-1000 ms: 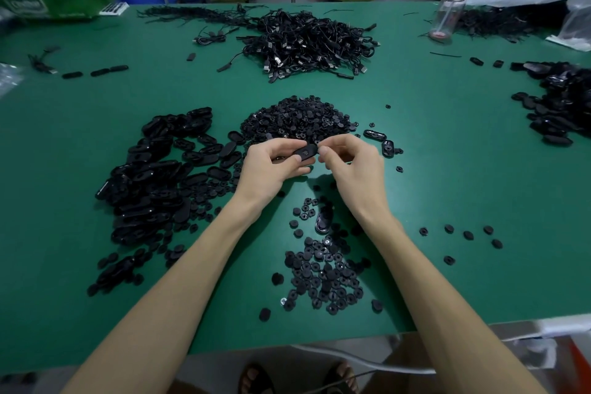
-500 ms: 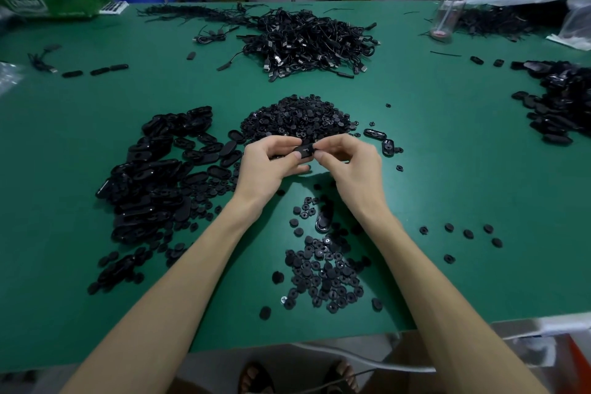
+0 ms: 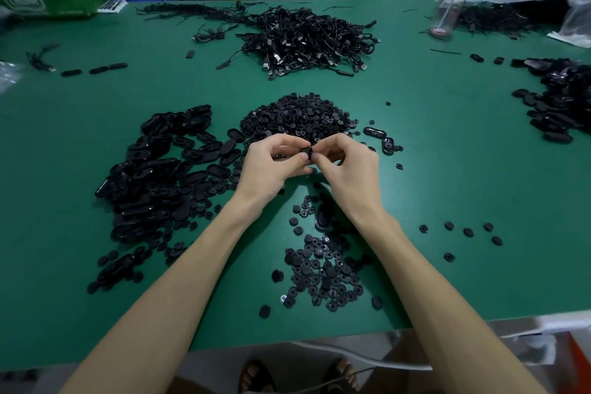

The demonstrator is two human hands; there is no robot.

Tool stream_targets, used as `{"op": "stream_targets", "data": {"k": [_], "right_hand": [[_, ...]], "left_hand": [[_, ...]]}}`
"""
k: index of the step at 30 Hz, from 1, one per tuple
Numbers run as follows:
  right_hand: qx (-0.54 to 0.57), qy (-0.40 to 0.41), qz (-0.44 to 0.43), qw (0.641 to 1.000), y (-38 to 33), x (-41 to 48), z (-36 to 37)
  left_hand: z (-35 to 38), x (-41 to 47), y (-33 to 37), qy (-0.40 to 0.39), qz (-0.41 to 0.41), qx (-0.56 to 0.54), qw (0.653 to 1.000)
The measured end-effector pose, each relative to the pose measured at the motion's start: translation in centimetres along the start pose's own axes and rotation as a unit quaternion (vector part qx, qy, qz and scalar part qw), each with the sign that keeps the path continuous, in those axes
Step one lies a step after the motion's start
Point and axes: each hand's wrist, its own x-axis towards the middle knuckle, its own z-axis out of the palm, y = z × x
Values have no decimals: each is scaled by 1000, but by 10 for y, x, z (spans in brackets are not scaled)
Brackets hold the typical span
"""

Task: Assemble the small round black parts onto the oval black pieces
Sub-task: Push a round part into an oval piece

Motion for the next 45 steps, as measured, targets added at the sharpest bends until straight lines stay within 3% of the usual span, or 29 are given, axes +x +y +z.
{"op": "stream_targets", "data": {"k": [20,27,33,38,45], "right_hand": [[7,-4,16,1000,-7,-2,-5],[-22,-8,-56,998,-5,-2,-3],[-60,-77,-108,989,-3,-4,1],[4,-32,-74,997,-6,0,-3],[58,-22,5,998,-5,2,-9]], "left_hand": [[-4,1,-1,-15,-16,-42,999],[-6,1,1,-15,-32,-84,996],[-7,1,2,36,-43,-121,991],[-8,1,4,24,-51,-145,988],[-7,0,2,-19,-27,-65,997]]}}
